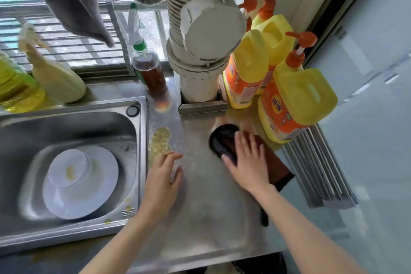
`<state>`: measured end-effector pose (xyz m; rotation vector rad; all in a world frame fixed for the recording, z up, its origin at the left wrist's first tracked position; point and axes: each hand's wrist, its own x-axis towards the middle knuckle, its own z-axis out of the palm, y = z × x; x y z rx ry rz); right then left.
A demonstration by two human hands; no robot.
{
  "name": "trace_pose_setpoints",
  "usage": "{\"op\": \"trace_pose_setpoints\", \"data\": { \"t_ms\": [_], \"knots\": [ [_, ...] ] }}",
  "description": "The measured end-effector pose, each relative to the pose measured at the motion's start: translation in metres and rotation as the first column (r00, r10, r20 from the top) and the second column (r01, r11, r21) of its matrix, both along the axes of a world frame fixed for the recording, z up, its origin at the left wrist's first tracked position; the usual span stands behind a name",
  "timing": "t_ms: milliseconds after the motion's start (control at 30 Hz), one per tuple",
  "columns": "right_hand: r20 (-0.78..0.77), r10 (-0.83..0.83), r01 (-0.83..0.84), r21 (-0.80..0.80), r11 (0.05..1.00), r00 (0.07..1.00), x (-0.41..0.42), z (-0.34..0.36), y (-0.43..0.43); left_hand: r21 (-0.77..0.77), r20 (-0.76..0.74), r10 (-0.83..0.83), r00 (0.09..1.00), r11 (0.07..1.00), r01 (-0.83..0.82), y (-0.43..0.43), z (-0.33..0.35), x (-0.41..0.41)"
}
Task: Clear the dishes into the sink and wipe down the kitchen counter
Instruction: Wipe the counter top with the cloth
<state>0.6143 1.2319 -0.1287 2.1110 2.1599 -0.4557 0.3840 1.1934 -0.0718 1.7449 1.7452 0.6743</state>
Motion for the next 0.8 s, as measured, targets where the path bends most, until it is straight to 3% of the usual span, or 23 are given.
{"op": "trace_pose_setpoints", "data": {
  "t_ms": [67,133,300,400,500,600,667,800],
  "knots": [
    [0.004,-0.132,0.132,0.012,0.991,0.991,-0.002,0.001,0.011,0.131,-0.119,0.085,0.989,0.989,-0.069,0.006,-0.010,-0.020],
    [0.013,-0.135,0.134,0.052,0.990,0.991,-0.019,0.000,0.000,0.075,-0.152,0.177,0.972,0.983,-0.167,0.005,-0.025,-0.049],
    [-0.005,0.157,-0.156,0.071,0.985,0.988,-0.060,-0.005,-0.065,-0.098,-0.053,0.186,0.981,0.977,-0.191,-0.009,-0.056,-0.082],
    [0.029,0.233,-0.234,0.081,0.969,0.972,-0.040,-0.007,-0.042,-0.118,0.006,0.174,0.985,0.978,-0.172,-0.008,-0.063,-0.086],
    [0.056,-0.039,0.036,0.068,0.997,0.998,-0.012,-0.005,0.016,-0.106,0.016,0.166,0.986,0.981,-0.164,-0.007,-0.071,-0.090],
    [0.027,-0.265,0.263,0.068,0.962,0.964,-0.021,-0.003,0.039,-0.117,0.023,0.199,0.980,0.974,-0.195,-0.006,-0.075,-0.089],
    [0.007,-0.188,0.187,0.099,0.977,0.982,-0.047,-0.003,0.015,-0.132,0.039,0.208,0.977,0.970,-0.202,-0.007,-0.076,-0.089],
    [-0.009,0.117,-0.115,0.097,0.989,0.993,-0.072,-0.003,-0.043,-0.179,0.037,0.225,0.974,0.960,-0.216,-0.006,-0.072,-0.089]
  ]
}}
